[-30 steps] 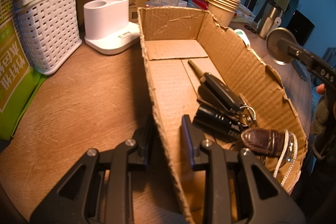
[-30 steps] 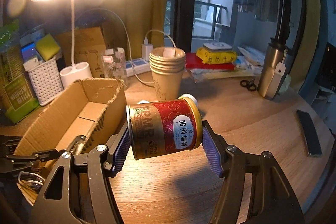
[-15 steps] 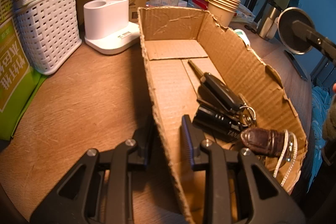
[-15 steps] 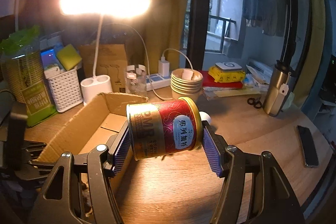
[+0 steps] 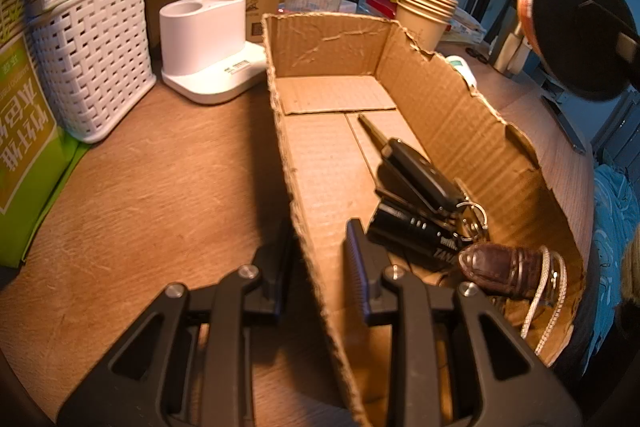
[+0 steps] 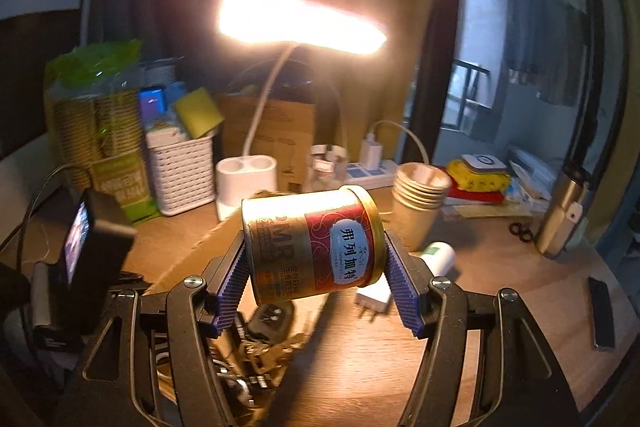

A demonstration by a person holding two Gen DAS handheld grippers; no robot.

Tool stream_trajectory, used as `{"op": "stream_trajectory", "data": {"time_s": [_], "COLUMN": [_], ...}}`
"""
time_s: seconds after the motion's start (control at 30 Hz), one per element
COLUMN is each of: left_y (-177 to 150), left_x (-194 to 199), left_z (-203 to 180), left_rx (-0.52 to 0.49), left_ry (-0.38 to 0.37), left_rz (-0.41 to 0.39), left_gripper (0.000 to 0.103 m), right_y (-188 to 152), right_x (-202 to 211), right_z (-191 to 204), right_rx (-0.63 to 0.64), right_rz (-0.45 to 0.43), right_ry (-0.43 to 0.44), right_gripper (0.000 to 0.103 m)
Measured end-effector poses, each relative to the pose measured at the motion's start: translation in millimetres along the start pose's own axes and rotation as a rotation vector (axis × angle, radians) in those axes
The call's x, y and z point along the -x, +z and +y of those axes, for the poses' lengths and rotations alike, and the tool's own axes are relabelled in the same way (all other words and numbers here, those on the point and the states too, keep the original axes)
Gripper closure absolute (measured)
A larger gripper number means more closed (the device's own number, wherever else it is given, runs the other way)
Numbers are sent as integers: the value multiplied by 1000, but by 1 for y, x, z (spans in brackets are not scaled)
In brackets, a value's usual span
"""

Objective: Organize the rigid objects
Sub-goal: 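Carry the can over the box with the right gripper, then lower the can into the box and open the right gripper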

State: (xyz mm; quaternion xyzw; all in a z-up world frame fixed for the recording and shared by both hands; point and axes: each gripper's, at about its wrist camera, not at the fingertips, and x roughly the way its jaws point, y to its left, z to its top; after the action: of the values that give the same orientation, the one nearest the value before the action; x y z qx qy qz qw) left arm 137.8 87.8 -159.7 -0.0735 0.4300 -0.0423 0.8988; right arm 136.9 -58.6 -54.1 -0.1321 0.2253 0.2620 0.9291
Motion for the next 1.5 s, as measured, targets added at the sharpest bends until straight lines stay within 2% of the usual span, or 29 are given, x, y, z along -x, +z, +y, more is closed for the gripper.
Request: {"op": "stream_trajectory", "data": {"time_s": [0.7, 1.5], "left_y": [0, -1], "left_x": [0, 0], "left_z": [0, -2], "left_rx": [0, 0], "left_ry": [-1, -1], "left_rz": [0, 0], "left_gripper": [76, 75], "right_y": [-14, -20], "right_x": [-34, -36], "right_z": [33, 24], "right_rx": [34, 8], "right_rz": [113, 131], "right_ry": [100, 94], "right_gripper": [37, 37]}}
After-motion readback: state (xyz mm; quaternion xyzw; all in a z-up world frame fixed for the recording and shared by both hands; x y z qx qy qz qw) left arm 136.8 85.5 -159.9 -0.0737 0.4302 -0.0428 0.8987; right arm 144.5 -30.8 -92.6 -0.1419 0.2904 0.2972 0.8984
